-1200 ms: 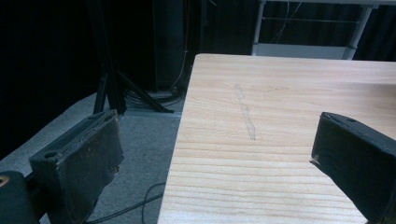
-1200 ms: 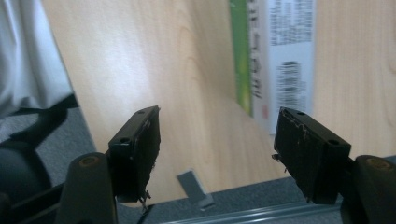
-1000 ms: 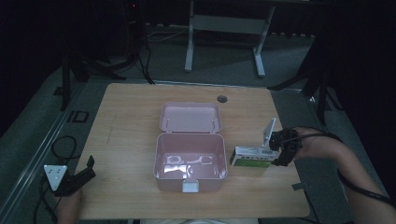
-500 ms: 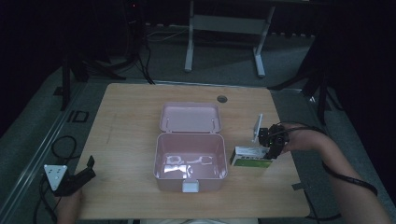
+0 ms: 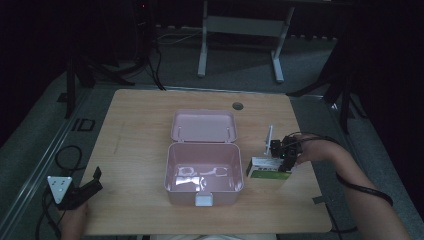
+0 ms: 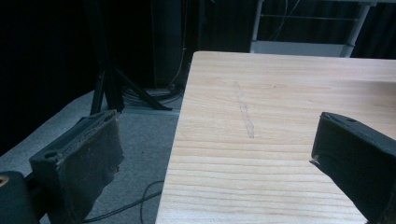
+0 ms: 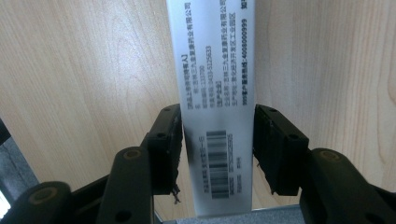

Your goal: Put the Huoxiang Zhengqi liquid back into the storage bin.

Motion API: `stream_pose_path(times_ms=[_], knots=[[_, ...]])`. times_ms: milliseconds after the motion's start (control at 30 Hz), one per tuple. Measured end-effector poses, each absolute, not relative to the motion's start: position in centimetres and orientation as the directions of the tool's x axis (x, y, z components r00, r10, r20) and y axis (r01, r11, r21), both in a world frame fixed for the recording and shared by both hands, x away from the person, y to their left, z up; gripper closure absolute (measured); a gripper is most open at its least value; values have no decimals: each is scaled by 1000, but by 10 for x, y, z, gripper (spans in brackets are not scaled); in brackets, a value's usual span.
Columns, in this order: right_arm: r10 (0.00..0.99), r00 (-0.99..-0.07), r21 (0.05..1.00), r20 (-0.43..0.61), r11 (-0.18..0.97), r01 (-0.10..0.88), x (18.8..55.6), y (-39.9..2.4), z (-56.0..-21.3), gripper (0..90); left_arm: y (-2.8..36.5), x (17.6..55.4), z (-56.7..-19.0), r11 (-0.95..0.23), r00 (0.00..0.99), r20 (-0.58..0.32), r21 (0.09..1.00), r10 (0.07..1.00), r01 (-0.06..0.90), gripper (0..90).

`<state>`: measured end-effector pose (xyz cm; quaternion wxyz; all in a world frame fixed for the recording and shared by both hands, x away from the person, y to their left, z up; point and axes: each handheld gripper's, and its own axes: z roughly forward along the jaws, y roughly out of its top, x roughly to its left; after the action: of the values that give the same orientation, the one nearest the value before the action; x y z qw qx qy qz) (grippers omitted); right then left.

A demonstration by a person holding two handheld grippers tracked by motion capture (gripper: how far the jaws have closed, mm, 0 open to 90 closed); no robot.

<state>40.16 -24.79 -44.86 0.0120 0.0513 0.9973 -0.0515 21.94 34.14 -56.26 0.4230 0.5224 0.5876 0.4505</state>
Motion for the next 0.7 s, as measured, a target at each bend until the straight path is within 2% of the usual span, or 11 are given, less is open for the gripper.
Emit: stream_pose_path(times_ms=[300, 700], knots=[[88, -996, -118, -5, 989, 88, 403, -242, -456, 598, 342, 220, -562, 51, -93, -29, 970, 995, 239, 21], [70, -997, -143, 19, 988, 66, 404, -241, -454, 619, 342, 220, -562, 55, -94, -33, 969, 995, 241, 22]])
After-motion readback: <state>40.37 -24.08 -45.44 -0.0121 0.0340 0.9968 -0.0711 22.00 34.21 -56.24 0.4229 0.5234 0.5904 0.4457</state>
